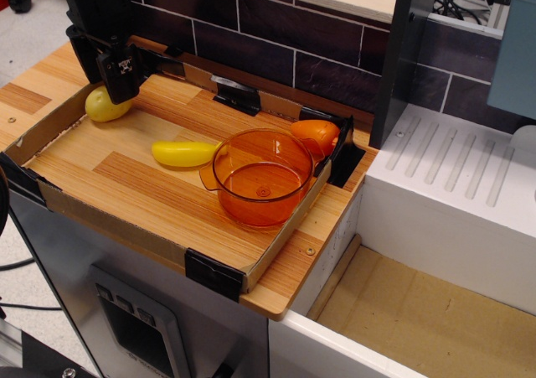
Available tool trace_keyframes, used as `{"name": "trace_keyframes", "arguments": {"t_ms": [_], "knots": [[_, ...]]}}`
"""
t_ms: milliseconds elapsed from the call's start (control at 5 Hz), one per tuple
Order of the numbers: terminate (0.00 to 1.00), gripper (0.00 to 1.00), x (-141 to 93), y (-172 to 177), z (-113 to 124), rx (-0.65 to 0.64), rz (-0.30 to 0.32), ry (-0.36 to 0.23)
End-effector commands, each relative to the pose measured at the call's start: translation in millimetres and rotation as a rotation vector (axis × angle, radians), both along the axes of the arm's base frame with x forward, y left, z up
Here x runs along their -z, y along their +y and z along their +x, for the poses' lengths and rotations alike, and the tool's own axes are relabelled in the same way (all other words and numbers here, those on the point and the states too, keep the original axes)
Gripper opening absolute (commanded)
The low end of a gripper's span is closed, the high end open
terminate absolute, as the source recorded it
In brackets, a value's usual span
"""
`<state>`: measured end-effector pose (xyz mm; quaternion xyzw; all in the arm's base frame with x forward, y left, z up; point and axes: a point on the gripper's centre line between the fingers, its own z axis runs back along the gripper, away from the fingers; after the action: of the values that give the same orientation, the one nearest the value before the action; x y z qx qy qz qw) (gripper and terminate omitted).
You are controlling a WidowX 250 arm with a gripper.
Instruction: Put potato in pot
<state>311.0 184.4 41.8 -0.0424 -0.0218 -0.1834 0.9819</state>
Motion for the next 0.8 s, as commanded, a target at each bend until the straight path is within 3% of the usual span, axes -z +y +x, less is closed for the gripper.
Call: {"name": "trace_keyframes", "arguments": {"t_ms": [0,200,400,600], "knots": [[0.00,1.00,7.3,-0.3,11.2,0.000,0.073,-0.022],[0.00,1.00,14.9,0.1,10.9,-0.003,0.085,-0.012],[0.00,1.00,14.8,0.4,10.2,-0.024,0.051,-0.006],[0.00,0.00,9.3,2.4,13.3,-0.038,0.031,0.001]]}}
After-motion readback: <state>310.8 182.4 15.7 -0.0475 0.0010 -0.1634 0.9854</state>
